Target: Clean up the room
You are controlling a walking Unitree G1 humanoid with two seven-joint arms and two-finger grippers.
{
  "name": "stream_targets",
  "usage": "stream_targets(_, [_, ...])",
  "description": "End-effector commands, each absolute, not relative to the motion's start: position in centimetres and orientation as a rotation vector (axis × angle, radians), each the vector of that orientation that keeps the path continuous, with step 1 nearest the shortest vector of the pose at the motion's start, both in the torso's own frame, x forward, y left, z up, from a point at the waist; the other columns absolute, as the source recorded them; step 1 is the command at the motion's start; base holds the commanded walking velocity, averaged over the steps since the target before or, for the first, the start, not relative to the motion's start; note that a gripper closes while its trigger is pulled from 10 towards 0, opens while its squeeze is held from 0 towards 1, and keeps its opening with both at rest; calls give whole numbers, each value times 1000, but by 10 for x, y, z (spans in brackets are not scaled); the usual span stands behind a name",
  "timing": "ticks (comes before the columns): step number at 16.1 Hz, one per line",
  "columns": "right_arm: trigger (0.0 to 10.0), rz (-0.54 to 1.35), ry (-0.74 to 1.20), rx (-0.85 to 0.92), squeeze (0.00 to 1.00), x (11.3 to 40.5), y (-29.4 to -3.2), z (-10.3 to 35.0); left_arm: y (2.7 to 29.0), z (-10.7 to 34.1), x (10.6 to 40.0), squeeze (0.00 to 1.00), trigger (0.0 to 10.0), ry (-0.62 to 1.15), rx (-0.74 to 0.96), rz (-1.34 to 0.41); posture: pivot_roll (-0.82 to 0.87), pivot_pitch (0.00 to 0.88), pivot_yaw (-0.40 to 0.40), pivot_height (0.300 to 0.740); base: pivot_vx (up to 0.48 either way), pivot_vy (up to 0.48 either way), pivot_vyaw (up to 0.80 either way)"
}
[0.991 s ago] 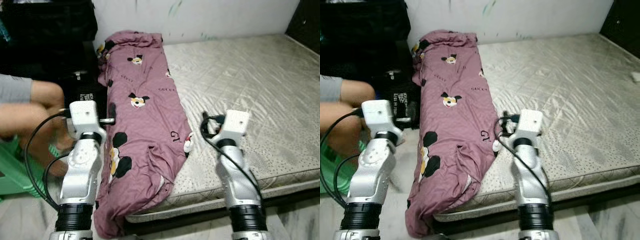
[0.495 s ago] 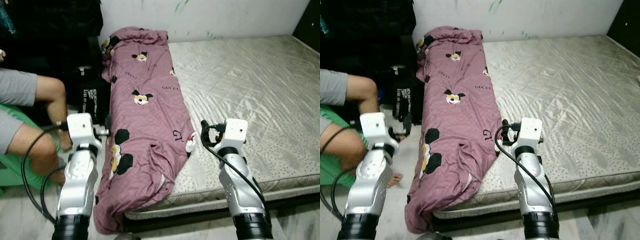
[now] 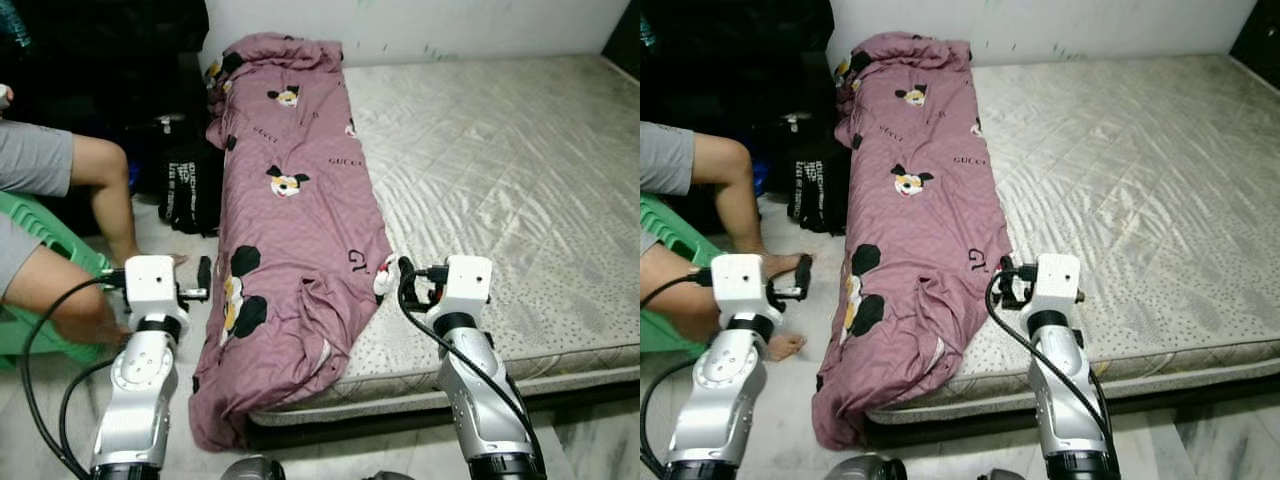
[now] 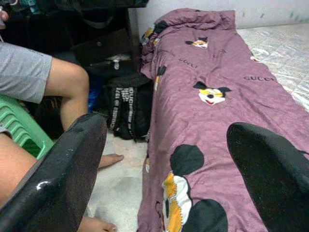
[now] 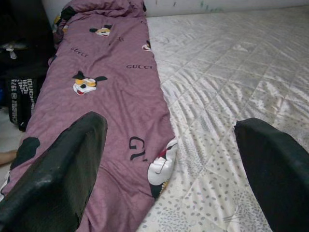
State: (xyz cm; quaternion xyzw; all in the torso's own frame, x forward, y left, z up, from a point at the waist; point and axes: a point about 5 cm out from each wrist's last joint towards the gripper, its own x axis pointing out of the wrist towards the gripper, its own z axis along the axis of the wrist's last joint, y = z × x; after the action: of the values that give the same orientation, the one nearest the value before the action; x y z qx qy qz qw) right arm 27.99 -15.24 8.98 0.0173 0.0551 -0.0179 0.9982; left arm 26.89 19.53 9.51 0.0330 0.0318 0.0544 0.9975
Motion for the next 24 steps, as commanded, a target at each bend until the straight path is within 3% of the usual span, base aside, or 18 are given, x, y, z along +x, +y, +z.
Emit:
stream_targets(1, [10000, -39, 100, 33, 0, 280, -151, 93, 197, 98, 270, 0, 10000, 48, 73, 110, 37, 92, 27, 740, 0, 0, 0])
stream_targets(21, [10000, -34, 89, 25, 0, 286, -150, 95, 192, 99, 279, 0, 10000, 36, 93, 90, 24, 83, 29, 740, 0, 0, 0])
stream_targets(24, [10000, -30, 91, 21, 0, 288, -150, 95, 192, 98, 281, 0, 10000, 36, 87, 94, 25, 74, 25, 716, 0, 0, 0])
